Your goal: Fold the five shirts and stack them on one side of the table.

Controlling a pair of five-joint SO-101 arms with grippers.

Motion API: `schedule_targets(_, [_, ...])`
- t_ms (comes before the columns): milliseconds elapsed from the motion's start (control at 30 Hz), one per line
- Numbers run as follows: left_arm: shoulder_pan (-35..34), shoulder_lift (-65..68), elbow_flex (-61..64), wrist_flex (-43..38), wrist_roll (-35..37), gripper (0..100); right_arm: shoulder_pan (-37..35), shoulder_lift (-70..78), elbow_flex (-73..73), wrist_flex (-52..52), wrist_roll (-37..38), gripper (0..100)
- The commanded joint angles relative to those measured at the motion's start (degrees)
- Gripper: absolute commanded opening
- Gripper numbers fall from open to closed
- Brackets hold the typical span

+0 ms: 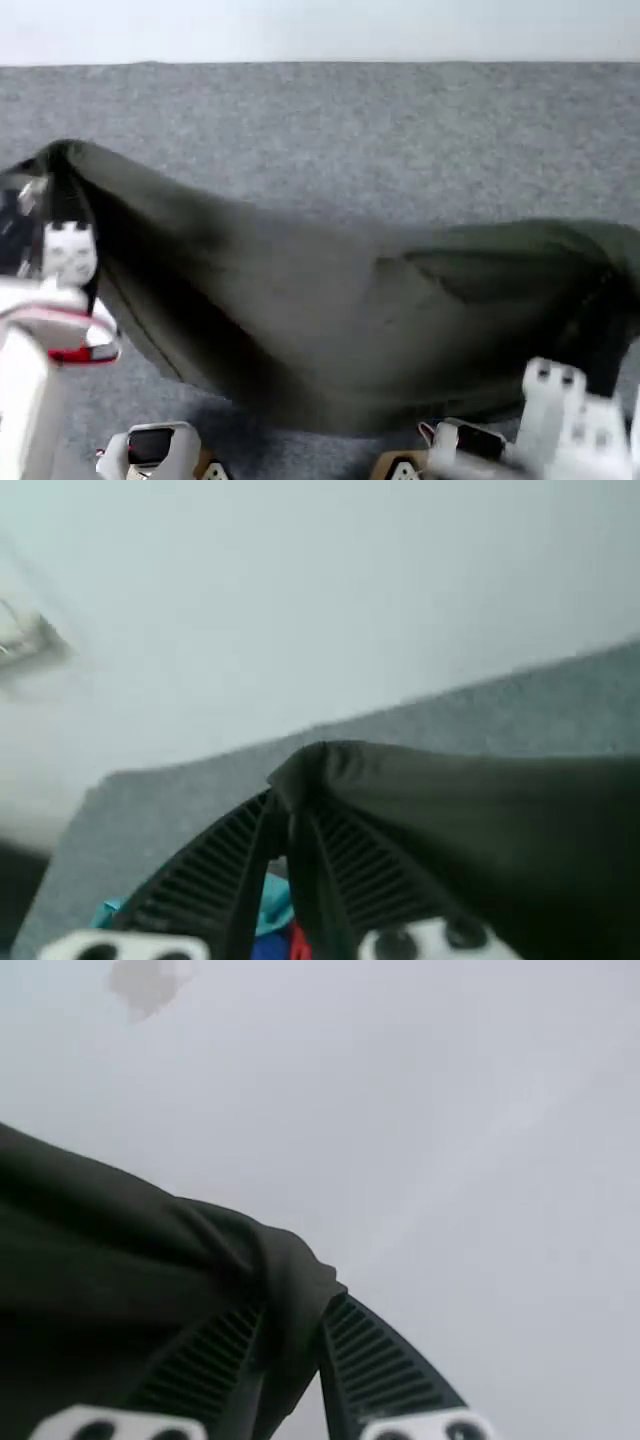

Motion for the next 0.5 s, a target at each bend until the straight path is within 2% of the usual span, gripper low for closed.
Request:
schedule_targets(0, [-0.09,-0.70,11.74,-6.68,-0.62,1,0.57,8.04,0.18,3.03,0.26,1.0])
schedule_targets(133, [-0.18,-0.62,27.56,-18.29,-0.70,1,-3.47,17.45,0.18,7.34,0.26,1.0])
schedule_targets(267, [-0.18,-0.44,43.56,-37.45,-0.70,1,-8.92,27.91,0.18,9.71,-1.14,1.0])
schedule_targets(400, [0.00,0.70,58.24,-60.92,-0.70,1,-10.33,39.34,0.18,3.82,-5.36,1.0])
schedule_targets(467, [0.00,3.96,61.85,-69.27,-2.46,1,-10.42,44.70,0.18,-1.01,-6.59,1.0])
